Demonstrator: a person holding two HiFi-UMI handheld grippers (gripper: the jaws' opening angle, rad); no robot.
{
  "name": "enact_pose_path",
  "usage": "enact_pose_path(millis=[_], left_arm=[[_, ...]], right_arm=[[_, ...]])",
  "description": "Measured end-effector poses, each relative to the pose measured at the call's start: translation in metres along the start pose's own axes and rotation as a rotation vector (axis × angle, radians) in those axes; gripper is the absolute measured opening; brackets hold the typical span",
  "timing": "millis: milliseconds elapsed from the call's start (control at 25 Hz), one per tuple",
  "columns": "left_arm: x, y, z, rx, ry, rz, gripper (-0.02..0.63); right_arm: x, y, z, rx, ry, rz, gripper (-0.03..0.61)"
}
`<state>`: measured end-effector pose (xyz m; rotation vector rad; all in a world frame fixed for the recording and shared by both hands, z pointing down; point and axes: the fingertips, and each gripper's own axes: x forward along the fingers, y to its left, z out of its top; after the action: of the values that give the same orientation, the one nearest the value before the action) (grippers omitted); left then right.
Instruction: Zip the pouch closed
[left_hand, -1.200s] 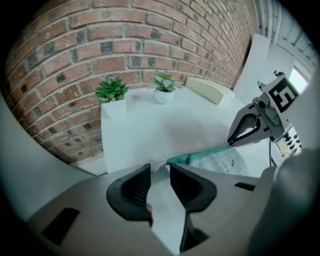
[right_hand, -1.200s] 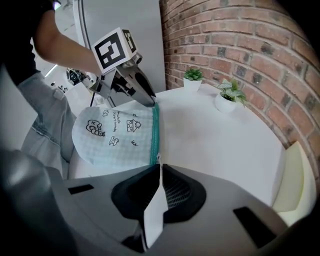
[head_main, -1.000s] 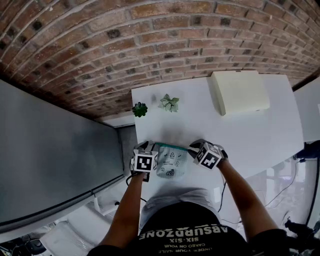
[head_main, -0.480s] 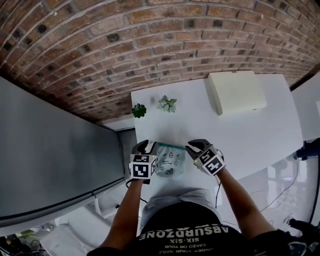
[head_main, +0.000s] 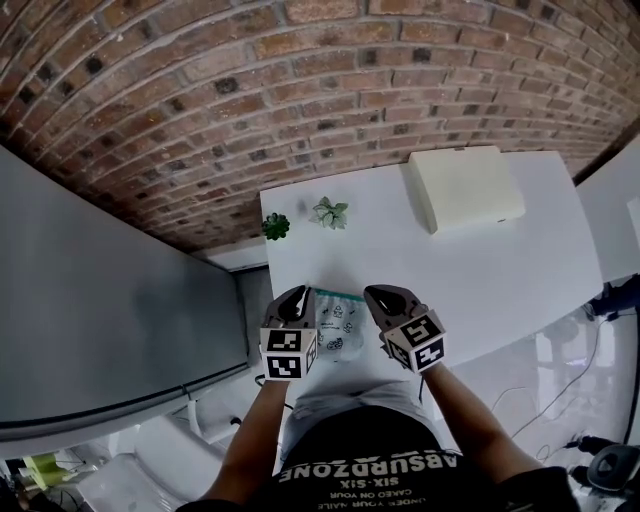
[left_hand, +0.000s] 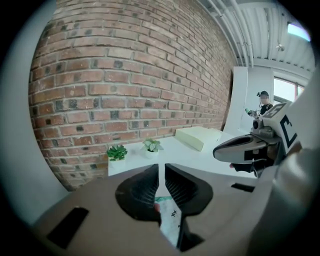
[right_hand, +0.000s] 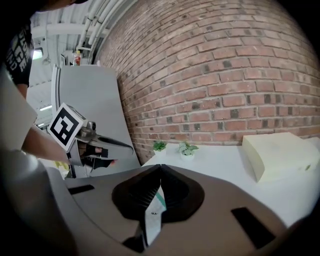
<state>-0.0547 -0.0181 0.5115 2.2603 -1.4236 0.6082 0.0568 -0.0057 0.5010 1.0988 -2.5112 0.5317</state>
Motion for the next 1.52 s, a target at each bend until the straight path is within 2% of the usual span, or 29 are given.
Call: enact_pose_path(millis=[160,400,560,1000,1520], left_arm=[[-0.015,-0.015,0.022,0.017,-0.076,0.000,0.012],[-0.030,-0.033,0.032,0.016,-0.118,-0.004,0.005],[-0.040,-0.043,0.033,-0.002,-0.130,-0.012,0.005],[-0.061,-0.078,0.046,-0.014,-0.158,-0.012,0.005],[-0.078,-0.101,0.047,-0.034,-0.166,-0.006,0.005]], right_arm=[[-0.009,0.018,0.013,-0.007,-0.045,0.026,-0.002],[-0.021,0.034,0.018,-0.045,-0.048,0.010,-0.002],[-0.032,0.036,0.023,-0.063,-0.069,-0.020,-0.002],[-0.064,0.043,0.040,-0.082,-0.102,-0.003,-0.003],[-0.084,0.045,0.035,-0.101,-0.070,0.017,-0.003]])
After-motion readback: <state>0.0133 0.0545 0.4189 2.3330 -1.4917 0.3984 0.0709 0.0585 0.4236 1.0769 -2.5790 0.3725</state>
